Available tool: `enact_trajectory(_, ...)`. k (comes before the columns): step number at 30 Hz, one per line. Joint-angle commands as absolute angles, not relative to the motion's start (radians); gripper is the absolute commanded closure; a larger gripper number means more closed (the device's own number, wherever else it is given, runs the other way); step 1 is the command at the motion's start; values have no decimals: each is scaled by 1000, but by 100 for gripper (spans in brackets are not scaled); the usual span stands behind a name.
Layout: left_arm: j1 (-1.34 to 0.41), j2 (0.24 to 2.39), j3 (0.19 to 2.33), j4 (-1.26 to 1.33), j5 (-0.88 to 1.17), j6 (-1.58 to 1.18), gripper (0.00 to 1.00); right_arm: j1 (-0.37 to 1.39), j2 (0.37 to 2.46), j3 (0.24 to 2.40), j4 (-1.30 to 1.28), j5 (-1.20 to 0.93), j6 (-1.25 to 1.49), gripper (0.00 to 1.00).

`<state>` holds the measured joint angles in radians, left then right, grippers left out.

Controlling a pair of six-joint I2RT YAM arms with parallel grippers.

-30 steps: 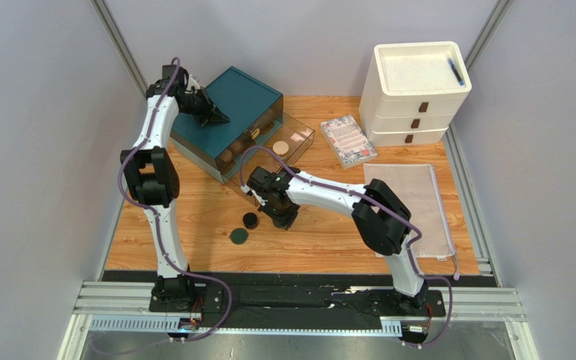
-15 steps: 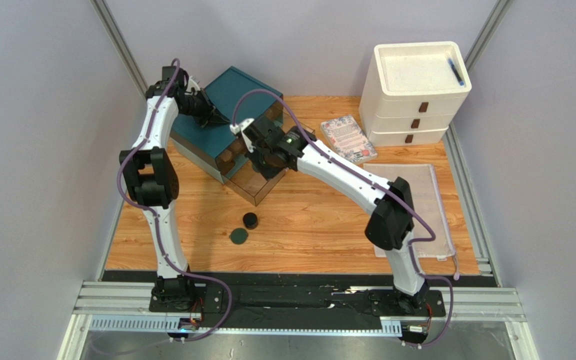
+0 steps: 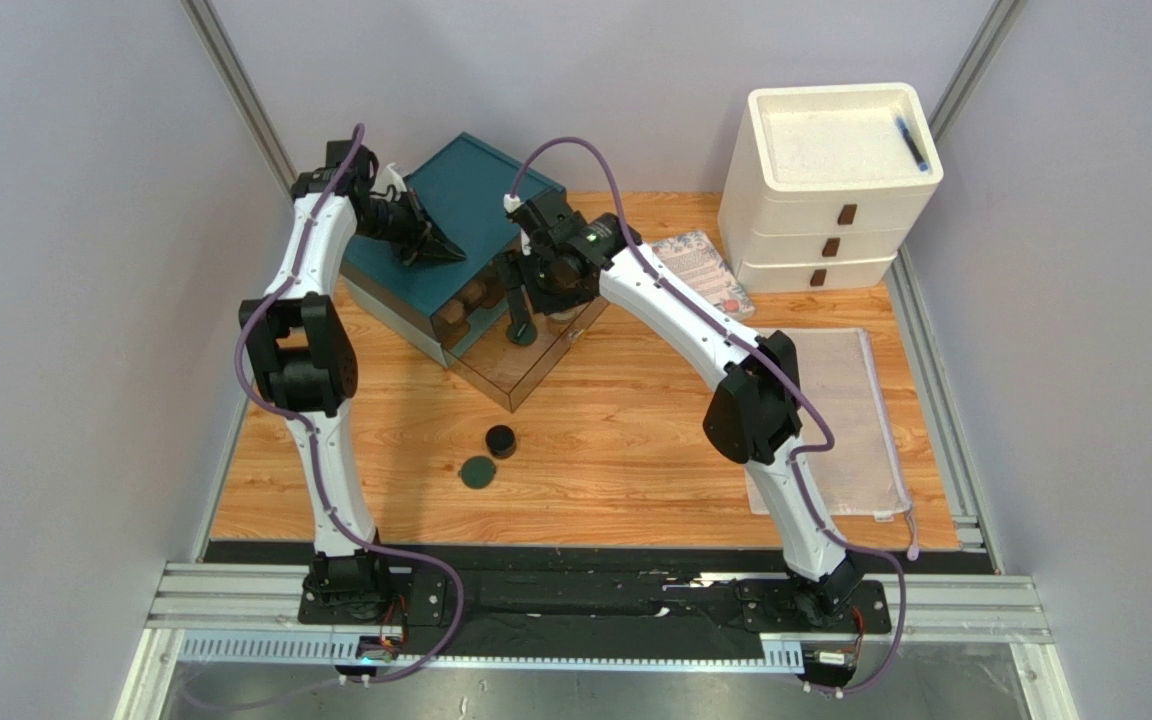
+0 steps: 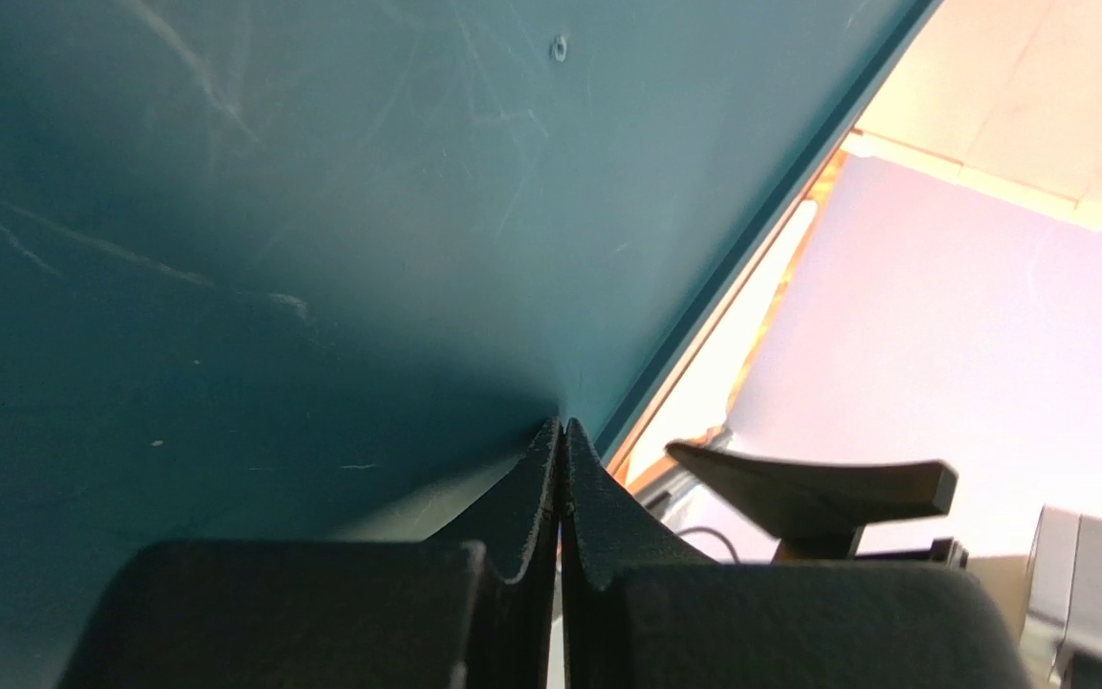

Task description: Organize the makeup

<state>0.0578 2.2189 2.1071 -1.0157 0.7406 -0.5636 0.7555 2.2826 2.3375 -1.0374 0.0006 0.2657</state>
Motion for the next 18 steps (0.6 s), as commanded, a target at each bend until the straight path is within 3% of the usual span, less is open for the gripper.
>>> enact_trajectory(1, 60, 2313, 2048, -1169, 555, -443, 100, 795, 2180, 2306, -1058, -118, 365, 26)
enact_trajectory(11, 58, 2353, 2077, -1134, 611, -460, 100, 956, 2177, 2138, -1118, -133, 317, 26)
enact_trajectory(18, 60, 2341, 2066, -1143, 615, -433, 100, 1011, 2252, 2140, -1095, -127, 344, 27)
